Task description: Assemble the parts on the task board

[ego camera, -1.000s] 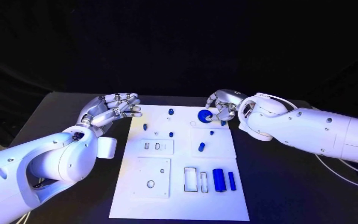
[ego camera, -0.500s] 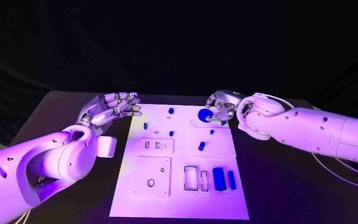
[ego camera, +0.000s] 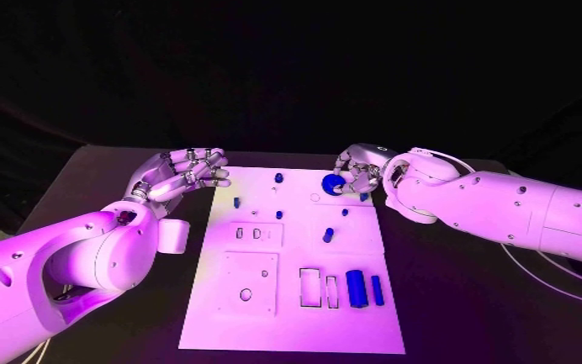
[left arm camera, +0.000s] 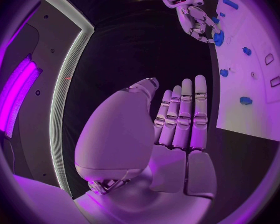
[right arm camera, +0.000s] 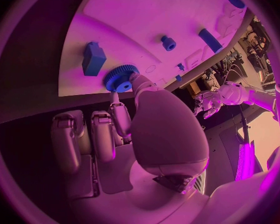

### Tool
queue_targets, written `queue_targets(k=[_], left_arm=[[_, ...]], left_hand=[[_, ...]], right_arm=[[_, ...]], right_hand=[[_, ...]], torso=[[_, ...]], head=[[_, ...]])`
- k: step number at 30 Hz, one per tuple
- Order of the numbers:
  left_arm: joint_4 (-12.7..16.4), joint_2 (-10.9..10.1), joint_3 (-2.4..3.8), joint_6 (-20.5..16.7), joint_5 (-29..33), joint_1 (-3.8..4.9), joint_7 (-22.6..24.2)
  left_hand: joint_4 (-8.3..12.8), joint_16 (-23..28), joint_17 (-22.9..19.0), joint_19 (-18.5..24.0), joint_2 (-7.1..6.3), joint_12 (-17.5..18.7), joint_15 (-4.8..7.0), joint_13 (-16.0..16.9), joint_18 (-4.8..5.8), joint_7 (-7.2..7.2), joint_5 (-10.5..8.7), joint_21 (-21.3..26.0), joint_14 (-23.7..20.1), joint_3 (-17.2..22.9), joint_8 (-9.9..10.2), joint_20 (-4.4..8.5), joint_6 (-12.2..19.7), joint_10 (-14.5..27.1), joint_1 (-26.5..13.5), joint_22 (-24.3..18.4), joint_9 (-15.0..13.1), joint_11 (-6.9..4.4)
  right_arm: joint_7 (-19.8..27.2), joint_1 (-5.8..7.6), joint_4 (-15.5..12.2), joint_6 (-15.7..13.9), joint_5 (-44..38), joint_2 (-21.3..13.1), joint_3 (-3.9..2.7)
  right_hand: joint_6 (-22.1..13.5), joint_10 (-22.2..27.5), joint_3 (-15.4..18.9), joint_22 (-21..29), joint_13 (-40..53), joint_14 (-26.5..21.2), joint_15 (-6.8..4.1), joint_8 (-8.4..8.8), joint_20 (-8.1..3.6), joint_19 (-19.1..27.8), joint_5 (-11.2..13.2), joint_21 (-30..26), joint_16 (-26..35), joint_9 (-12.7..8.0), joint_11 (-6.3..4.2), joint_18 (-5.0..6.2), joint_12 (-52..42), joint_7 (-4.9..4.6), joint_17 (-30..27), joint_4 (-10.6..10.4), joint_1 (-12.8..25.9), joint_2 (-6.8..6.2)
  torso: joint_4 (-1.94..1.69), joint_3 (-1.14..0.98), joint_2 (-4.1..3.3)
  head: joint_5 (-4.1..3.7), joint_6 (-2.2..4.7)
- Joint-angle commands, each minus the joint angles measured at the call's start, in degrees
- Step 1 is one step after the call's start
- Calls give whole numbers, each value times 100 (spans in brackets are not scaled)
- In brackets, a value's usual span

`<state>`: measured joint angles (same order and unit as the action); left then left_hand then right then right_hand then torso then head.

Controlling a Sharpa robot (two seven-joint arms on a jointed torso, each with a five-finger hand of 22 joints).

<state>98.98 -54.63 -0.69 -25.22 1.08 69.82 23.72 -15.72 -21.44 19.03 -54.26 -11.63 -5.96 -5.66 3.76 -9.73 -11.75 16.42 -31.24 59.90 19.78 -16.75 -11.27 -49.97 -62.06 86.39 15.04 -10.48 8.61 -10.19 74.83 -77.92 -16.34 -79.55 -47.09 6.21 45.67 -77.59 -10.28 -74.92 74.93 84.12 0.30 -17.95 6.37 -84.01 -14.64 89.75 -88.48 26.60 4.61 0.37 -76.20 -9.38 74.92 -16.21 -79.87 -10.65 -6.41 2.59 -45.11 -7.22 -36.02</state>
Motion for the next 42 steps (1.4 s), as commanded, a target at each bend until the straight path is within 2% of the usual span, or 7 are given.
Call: queue_targets(k=[1, 10, 24, 26, 30, 34, 42], left_arm=[[9, 4, 4, 121, 11, 17, 15], [10, -6, 4, 118, 11, 18, 5], [13, -17, 4, 120, 11, 18, -13], [12, -18, 4, 122, 11, 18, -18], [8, -22, 4, 125, 11, 18, -26], [3, -23, 4, 127, 11, 18, -29], [-14, -21, 4, 129, 11, 18, -32]], left_hand=[[9, 15, 5, 9, -21, 35, 1, 6, -59, -9, -23, -31, -3, 39, 26, 26, 25, -14, 22, 5, -8, 9], [11, 16, 8, 13, -19, 39, 1, 6, -59, -9, -23, -38, -4, 43, 27, 27, 25, -15, 26, 9, -8, 9], [17, 18, 13, 19, -12, 46, 2, 6, -58, -9, -22, -50, -6, 53, 27, 29, 25, -16, 37, 16, -9, 9], [17, 18, 13, 19, -12, 46, 2, 6, -58, -9, -22, -50, -6, 53, 27, 29, 25, -16, 37, 16, -9, 9], [21, 19, 17, 23, -7, 50, 2, 7, -58, -10, -22, -59, -6, 60, 27, 30, 23, -18, 44, 22, -10, 10], [21, 19, 17, 23, -7, 50, 2, 7, -58, -10, -22, -59, -6, 60, 27, 30, 23, -18, 44, 22, -10, 10], [24, 20, 21, 28, -2, 54, 2, 7, -58, -10, -23, -68, -7, 67, 27, 31, 22, -21, 50, 27, -10, 10]], right_arm=[[-16, -9, 17, 199, 1, 22, 6], [-39, -12, 21, 306, -26, 37, 11], [-154, -31, -95, 179, -601, 55, 14], [-175, -32, -105, 110, -631, 53, 14], [-228, -33, -152, -102, -694, 38, 13], [-289, -33, -270, -372, -733, -2, 12], [-485, 25, -806, -827, -1082, -71, -7]], right_hand=[[28, -55, -30, -1508, 104, 501, 29, -35, 44, -599, -37, 25, -22, 0, 4, -37, -54, -3, 1078, -14, -55, 25], [205, -183, -155, -1508, 267, 508, 7, -94, 29, -599, -73, 25, -37, 12, -26, -37, -225, 31, 1117, 6, -153, 54], [444, -373, -391, -1508, 487, 515, -43, -105, -13, -599, -130, 25, -50, -18, -86, -37, -446, 98, 1153, 1, -205, 100], [516, -399, -575, -1508, 520, 516, -65, -89, -37, -599, 35, 25, -52, -40, -114, -37, -477, 119, 1158, 10, -263, 140], [569, -444, -670, -1508, 571, 517, -75, -80, -48, -599, 37, 25, -54, -54, -119, -37, -526, 132, 1164, -11, -219, 121], [619, -490, -664, -1508, 615, 523, -68, -43, -48, -599, 574, 25, -63, -78, -111, -37, -571, 131, 1190, -41, 228, 86], [656, -532, -783, -1508, 663, 526, -88, -28, -61, -599, 312, 25, -67, -86, -136, -37, -616, 156, 1201, -5, 191, 60]], torso=[[-3, 2, 1], [-1, 5, 3], [-13, 3, 7], [-11, 3, 4], [-3, 2, 7], [-3, 2, 9], [-7, 0, 10]], head=[[-4, -19], [-10, -34], [-17, -48], [-20, -51], [-8, -43], [-4, -32], [10, -9]])
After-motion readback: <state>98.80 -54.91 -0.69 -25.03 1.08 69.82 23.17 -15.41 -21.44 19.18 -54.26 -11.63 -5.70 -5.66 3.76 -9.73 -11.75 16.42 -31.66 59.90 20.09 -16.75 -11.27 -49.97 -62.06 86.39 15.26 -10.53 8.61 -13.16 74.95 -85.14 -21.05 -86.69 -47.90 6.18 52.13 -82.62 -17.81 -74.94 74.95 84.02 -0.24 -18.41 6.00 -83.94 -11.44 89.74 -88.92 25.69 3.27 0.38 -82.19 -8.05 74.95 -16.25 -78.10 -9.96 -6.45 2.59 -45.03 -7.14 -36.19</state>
